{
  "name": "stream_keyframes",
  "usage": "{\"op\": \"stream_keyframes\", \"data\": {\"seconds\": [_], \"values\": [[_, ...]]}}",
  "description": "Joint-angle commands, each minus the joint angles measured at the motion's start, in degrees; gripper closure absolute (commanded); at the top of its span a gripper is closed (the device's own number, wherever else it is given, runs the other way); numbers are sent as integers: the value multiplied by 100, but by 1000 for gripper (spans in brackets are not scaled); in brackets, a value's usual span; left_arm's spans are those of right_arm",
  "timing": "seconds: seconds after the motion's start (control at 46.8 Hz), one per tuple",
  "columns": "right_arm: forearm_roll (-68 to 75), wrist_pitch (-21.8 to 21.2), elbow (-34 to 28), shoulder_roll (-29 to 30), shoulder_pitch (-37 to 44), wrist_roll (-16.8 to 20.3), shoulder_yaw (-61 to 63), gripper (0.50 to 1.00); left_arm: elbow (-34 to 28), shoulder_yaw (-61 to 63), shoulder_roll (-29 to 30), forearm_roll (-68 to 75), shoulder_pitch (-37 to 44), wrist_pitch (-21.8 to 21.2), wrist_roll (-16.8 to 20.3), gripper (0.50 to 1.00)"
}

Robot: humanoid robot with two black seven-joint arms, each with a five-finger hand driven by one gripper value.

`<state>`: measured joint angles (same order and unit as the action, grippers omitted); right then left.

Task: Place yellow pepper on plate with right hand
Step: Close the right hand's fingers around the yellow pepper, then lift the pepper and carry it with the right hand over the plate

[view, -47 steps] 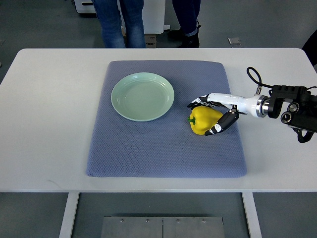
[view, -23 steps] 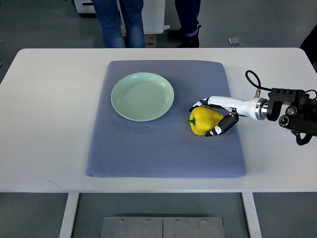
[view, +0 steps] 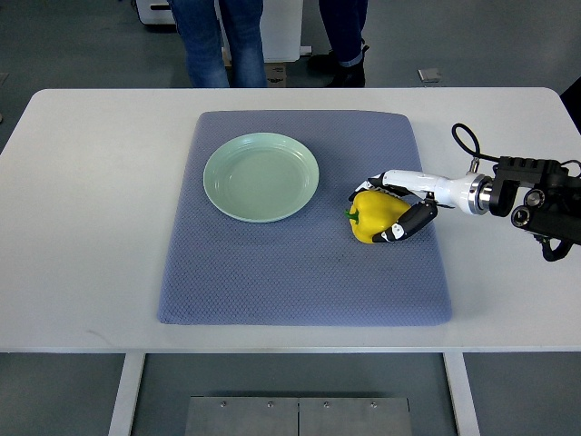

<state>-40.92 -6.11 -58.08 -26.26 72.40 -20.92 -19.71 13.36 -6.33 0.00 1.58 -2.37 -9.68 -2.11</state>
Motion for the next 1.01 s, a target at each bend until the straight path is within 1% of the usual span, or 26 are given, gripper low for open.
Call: {"op": "stream_keyframes", "data": {"seconds": [0.0,0.171,0.428,0.727,0.856,0.984], "values": [[23,-5,-1,-2,28,0,46,1000,0,0,0,0,0,1,0,500],[102,-5,8,-37,55,18,353,1000,0,0,0,0,0,1,0,500],[111,-13,-1,59,186,492,775,1000,0,0,0,0,0,1,0,500],[120,-13,16,577,283,1134,1329,1000,0,0,0,0,0,1,0,500],[120,-13,148,929,327,1415,1549,1000,0,0,0,0,9,1,0,500],[128,-5,350,1315,406,1565,1584,1000,0,0,0,0,0,1,0,500]]}}
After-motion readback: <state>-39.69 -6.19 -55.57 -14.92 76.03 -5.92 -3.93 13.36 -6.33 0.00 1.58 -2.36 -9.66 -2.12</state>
